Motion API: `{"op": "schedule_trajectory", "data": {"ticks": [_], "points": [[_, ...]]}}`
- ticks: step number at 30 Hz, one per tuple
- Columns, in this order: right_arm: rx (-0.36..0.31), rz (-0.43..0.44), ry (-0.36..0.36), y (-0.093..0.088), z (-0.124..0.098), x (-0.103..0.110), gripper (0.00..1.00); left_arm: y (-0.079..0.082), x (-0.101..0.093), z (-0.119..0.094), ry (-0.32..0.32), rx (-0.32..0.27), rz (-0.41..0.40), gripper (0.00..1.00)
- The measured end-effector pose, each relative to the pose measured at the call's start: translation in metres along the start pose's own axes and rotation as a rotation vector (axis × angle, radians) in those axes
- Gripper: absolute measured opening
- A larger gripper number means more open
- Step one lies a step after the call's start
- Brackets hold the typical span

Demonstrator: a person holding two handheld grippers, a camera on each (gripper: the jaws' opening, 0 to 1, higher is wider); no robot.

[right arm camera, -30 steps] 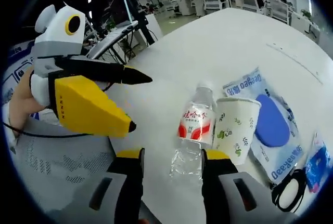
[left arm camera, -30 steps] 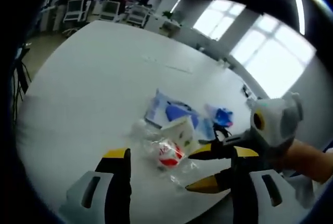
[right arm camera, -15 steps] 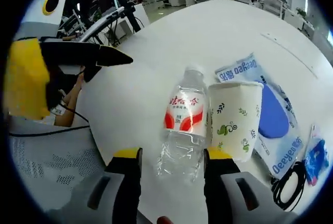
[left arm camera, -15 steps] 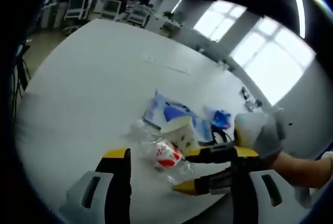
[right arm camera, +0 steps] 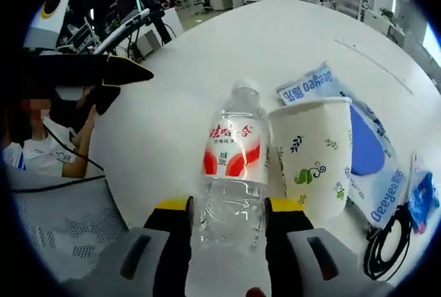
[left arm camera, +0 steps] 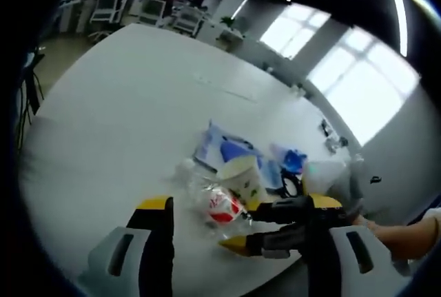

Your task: Arrange the tabletop items into an orderly group along one side of the table until the central work area is clear of visible clutter.

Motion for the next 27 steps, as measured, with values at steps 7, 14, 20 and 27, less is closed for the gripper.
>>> {"op": "schedule_trajectory", "data": {"ticks": [7,14,20,27], "points": [[-0.054,0.103,0.054,-0.002,-0.002,-0.007,0.35,0.0,0.002,0.0,-0.009,-0.019,-0.056,0.75],[-0.122,0.318,0.228,-0.011,-0.011,-0.004,0.34,-0.001,0.006,-0.001,-0.009,-0.027,-0.093,0.76],[-0.169,0.328,0.281,-0.011,-0.025,0.004,0.34,-0.003,0.009,0.001,-0.015,-0.037,-0.149,0.77],[-0.184,0.373,0.302,-0.01,-0.03,0.007,0.33,-0.021,0.016,0.007,0.009,0.019,-0.257,0.79]]}}
Point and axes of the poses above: the point that each gripper's makers call its tool centre point, and the gripper's own axes: z roughly forward along the fingers, x roughly to its left, y roughly out of its top, the point moved 10 cm from there along -z, roughly backward along the fingers, and after that the axes turned 7 degrees about z, right-handed, at the moved point
